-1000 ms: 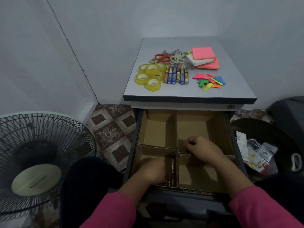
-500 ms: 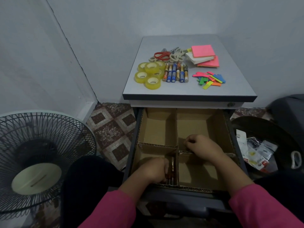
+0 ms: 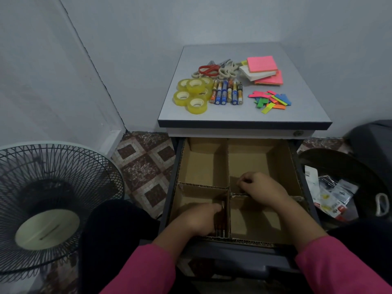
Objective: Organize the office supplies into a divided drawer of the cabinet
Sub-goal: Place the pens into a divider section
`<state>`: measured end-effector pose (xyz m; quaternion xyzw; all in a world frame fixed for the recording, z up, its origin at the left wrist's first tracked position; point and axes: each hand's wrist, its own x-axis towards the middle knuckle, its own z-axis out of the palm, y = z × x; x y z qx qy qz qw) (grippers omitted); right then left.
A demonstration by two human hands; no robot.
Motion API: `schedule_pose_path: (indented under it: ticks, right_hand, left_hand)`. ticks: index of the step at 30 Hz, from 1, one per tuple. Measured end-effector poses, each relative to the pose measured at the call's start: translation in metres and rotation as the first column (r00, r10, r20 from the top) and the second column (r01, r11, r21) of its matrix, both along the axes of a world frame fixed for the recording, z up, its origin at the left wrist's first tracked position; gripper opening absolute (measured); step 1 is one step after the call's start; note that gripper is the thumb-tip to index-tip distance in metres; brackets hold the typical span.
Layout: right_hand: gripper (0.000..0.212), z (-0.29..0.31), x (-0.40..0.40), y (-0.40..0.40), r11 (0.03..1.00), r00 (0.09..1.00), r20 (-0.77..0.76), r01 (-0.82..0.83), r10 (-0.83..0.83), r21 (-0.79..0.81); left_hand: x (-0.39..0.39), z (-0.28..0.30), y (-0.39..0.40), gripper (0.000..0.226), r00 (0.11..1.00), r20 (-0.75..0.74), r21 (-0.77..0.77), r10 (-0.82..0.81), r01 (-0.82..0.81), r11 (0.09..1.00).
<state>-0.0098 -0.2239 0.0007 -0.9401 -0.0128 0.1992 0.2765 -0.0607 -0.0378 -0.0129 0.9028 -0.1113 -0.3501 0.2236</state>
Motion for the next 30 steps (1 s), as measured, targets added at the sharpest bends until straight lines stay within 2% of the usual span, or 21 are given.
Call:
schedule_pose_path:
  ticks: [7, 14, 23, 30]
  right_hand:
    - [0.022, -0.0002, 0.0007, -0.0001, 1.0, 1.0, 0.005, -0.004, 0.004, -0.018]
    - [0.023, 0.0021, -0.0007, 0.0004, 1.0, 1.0, -0.007, -0.006, 0.006, -0.015]
    - [0.024, 0.0015, -0.0008, 0.0009, 1.0, 1.0, -0.002, 0.009, -0.009, -0.009]
    - [0.023, 0.0021, -0.0011, 0.0012, 1.0, 1.0, 0.003, 0.01, -0.01, -0.014]
  left_hand:
    - [0.0004, -0.0043, 0.0, 0.034, 0.998, -0.01, 0.045, 0.061, -0.061, 0.997]
    - [0.0009, -0.0042, -0.0001, 0.031, 1.0, -0.01, 0.059, 0.023, -0.022, 0.998]
    - [0.0002, -0.0052, 0.0003, 0.022, 0.996, -0.009, 0.056, 0.084, -0.084, 0.995]
    - [0.0011, -0.0057, 0.0, 0.025, 0.995, 0.015, 0.087, 0.103, -0.104, 0.991]
